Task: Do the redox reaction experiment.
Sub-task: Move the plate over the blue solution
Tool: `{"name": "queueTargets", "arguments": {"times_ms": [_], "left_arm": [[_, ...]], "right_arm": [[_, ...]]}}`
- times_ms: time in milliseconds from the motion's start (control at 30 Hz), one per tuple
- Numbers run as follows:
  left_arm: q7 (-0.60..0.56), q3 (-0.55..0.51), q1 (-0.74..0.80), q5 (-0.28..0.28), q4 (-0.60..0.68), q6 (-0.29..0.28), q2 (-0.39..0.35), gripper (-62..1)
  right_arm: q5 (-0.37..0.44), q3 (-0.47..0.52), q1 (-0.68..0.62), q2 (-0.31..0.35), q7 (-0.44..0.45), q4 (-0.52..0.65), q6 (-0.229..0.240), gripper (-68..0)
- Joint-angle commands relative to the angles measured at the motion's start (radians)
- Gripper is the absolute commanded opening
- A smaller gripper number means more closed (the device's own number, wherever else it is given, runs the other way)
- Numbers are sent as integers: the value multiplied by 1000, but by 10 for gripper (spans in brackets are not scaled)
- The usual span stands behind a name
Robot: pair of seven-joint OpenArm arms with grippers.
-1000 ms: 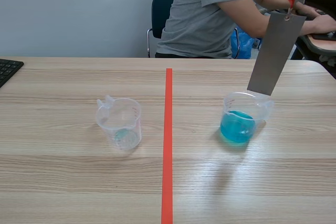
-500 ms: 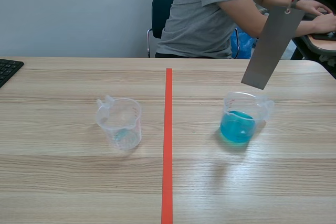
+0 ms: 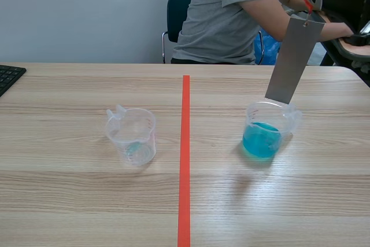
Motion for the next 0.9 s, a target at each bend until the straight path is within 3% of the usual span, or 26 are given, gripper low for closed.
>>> {"name": "queueTargets", "arguments": {"times_ms": [0, 200, 433, 700, 867], "left_arm": [[-14, -9, 51, -10, 50, 18, -21, -591], [-26, -19, 168, -99, 177, 90, -79, -591], [-133, -62, 261, -208, 253, 91, -143, -591], [-179, -63, 288, -263, 397, 108, -207, -591], [-197, -63, 288, -269, 514, 105, -245, -591]], "right_arm": [[14, -7, 23, 14, 15, 8, 6, -671], [15, -8, 23, 14, 15, 8, 6, -671], [14, -8, 23, 14, 15, 8, 6, -671], [15, -8, 23, 14, 15, 8, 6, -671], [15, -8, 23, 14, 15, 8, 6, -671]]}}
